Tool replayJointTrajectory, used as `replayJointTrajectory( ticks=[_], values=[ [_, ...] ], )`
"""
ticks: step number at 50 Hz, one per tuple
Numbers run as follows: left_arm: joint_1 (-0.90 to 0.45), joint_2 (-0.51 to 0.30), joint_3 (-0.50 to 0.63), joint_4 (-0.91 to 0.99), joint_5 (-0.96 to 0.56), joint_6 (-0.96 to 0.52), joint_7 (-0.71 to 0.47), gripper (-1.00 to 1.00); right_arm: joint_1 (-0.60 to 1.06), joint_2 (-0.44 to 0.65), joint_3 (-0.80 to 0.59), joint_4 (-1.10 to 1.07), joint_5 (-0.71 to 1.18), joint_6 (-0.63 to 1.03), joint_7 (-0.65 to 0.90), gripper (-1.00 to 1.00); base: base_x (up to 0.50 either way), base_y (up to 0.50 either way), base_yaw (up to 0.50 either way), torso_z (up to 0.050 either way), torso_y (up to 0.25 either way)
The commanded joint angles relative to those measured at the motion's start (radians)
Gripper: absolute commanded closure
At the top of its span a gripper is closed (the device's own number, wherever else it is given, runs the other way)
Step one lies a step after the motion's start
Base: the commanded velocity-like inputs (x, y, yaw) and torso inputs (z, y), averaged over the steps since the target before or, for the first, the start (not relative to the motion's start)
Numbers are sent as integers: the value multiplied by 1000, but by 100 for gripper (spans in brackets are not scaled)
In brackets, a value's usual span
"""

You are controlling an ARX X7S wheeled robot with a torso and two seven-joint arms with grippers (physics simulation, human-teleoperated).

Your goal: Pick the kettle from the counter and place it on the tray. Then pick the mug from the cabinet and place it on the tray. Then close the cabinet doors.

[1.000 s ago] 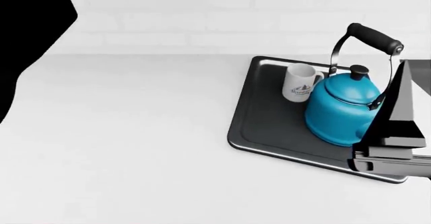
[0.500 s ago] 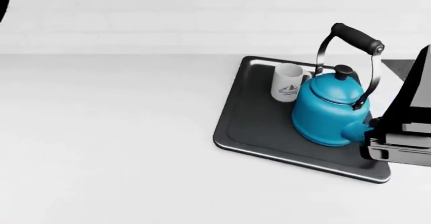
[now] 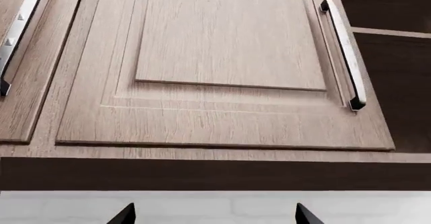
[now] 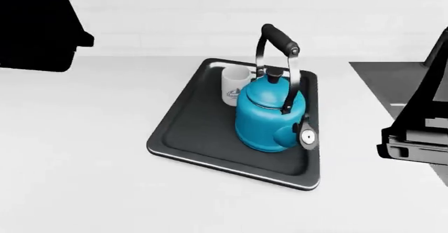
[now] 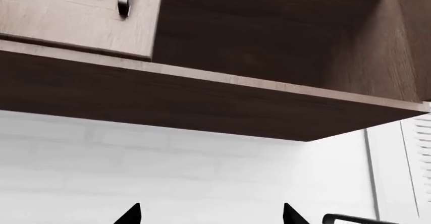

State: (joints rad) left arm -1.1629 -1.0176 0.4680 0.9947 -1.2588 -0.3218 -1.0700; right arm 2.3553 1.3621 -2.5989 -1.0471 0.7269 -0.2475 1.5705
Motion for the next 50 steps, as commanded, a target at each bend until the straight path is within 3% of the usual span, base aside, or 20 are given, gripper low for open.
replayJointTrajectory(
  ticks=[1, 27, 50],
  values=[
    [-30, -215, 288, 52, 74, 296, -63, -100, 0, -10, 26, 0, 18, 6, 0, -100, 1, -500, 0, 0, 0],
    [-266, -292, 663, 51, 149, 458, -97, -100, 0, -15, 37, 0, 23, 12, 0, -100, 1, -500, 0, 0, 0],
    [-277, -302, 729, 43, 186, 484, -102, -100, 0, -11, 39, 0, 27, 10, 0, -100, 1, -500, 0, 0, 0]
  ],
)
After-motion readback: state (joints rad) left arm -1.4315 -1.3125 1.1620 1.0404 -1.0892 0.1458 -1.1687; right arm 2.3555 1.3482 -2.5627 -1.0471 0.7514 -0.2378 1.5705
